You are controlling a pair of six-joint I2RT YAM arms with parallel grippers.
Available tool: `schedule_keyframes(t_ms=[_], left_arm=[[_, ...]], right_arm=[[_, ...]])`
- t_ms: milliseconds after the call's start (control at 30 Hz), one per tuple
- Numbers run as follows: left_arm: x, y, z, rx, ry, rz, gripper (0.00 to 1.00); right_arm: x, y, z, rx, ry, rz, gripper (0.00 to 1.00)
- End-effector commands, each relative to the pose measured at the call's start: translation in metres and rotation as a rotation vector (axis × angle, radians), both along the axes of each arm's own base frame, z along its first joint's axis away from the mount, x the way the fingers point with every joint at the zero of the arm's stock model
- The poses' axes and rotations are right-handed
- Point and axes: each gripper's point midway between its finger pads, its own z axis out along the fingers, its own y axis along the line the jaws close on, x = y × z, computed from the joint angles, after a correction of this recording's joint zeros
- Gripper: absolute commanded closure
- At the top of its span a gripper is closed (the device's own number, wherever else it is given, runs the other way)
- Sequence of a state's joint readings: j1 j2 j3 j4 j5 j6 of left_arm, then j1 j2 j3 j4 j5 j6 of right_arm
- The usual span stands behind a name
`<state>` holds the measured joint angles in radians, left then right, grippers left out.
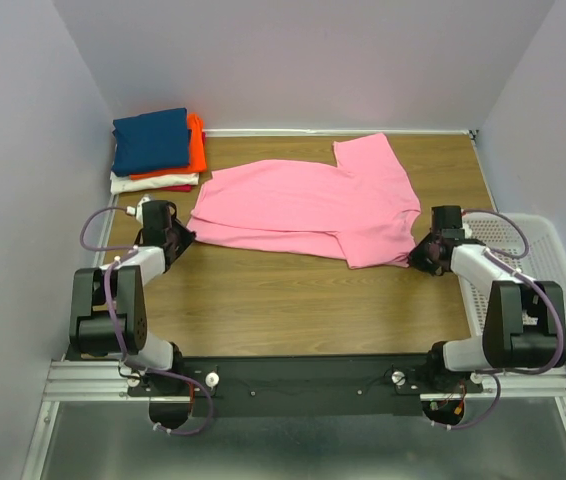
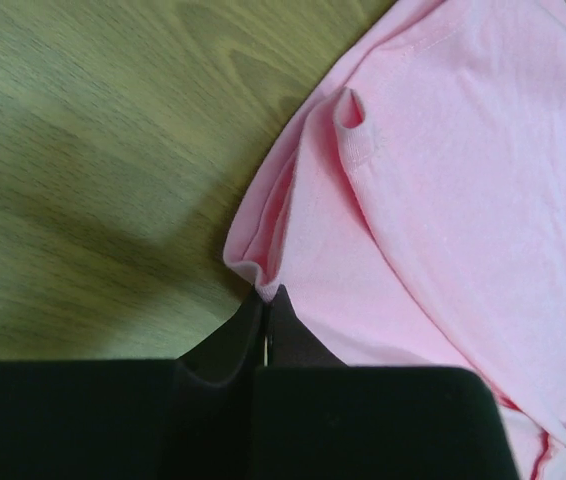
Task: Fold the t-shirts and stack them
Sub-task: Fold the tshirt
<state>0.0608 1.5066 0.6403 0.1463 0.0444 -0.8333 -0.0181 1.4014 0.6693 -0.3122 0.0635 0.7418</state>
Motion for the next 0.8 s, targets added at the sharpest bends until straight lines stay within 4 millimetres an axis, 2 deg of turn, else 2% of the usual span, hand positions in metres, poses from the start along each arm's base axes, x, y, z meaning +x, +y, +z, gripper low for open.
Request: schedule_keyframes(t_ms=[0,167,300,467,567,733,767], left_arm=[[-0.009,0.018,0.010,0.070,0.005,0.044,1.00],[-0.020,0.032,0.018,0.093,0.004,0.077,1.00],[-0.032,0.039,0.021,0.100,0.007,0.095,1.00],[-0.054,0.047,0.018,0.113,0.033,0.111,1.00],[-0.065,0.053,0.018,0.121,0.043,0.123,1.00],[-0.076,0.055,0.014,0.116,0.052,0.124,1.00],[-0.078,0.053,0.012,0.112,0.058,0.118,1.00]], right_arm=[[0.005,0.004,0.025,0.021,-0.049,0.045,1.00],[-0.003,0.010,0.053,0.039,-0.103,0.080,1.00],[-0.018,0.008,0.066,0.020,-0.107,0.093,0.99],[-0.046,0.010,0.066,0.024,-0.077,0.099,1.00],[-0.055,0.022,0.073,0.090,-0.097,0.110,1.00],[-0.076,0.030,0.063,0.142,-0.065,0.101,1.00],[-0.077,0.035,0.067,0.168,-0.079,0.114,0.99]])
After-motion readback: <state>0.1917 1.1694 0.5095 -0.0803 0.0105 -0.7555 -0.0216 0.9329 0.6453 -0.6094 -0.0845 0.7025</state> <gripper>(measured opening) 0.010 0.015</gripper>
